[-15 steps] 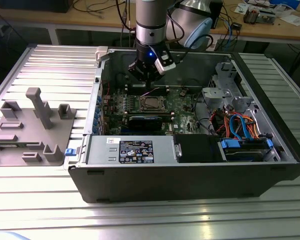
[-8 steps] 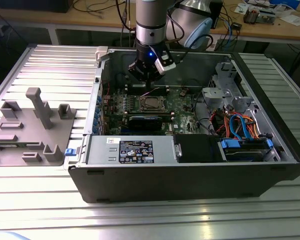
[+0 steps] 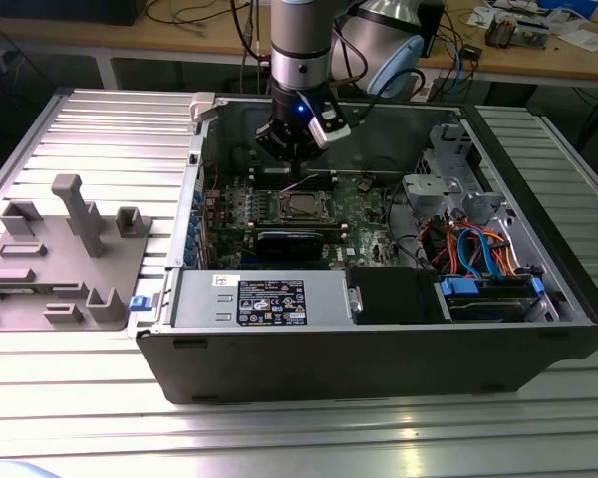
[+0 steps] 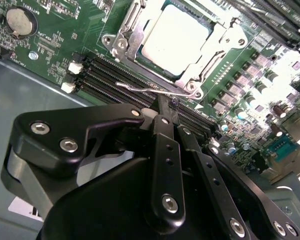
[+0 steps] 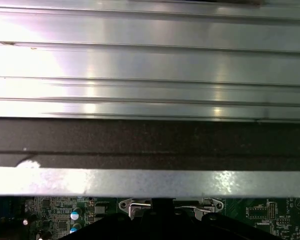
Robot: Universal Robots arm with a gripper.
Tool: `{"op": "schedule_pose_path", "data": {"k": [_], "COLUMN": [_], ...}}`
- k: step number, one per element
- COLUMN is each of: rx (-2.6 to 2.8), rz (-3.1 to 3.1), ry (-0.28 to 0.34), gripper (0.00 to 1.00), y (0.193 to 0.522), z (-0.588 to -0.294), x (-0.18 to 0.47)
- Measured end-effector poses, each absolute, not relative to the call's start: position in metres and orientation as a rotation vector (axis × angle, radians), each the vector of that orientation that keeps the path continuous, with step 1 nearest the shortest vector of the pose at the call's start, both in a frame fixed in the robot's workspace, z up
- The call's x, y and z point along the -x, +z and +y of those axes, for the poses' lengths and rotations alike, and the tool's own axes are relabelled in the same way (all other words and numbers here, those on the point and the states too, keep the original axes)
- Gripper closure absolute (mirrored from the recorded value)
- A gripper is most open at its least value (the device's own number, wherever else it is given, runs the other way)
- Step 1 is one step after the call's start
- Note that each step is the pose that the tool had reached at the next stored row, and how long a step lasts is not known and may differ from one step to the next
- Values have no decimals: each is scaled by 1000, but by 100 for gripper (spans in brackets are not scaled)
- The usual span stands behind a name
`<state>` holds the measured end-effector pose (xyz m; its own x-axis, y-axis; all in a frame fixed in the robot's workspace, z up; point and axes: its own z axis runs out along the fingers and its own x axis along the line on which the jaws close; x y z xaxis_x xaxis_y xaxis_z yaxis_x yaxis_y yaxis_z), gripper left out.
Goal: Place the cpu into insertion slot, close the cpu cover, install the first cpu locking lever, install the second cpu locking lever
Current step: 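Install the first cpu locking lever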
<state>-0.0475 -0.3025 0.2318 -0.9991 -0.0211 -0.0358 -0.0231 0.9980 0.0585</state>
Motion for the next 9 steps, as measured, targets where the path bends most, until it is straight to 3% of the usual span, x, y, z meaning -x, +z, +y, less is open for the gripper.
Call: {"op": "schedule_pose_path", "data": {"k": [9], "rx": [108], "rz": [3105], "ry": [93], "gripper": [89], "y": [227], "z": [-301], "x": [42]}}
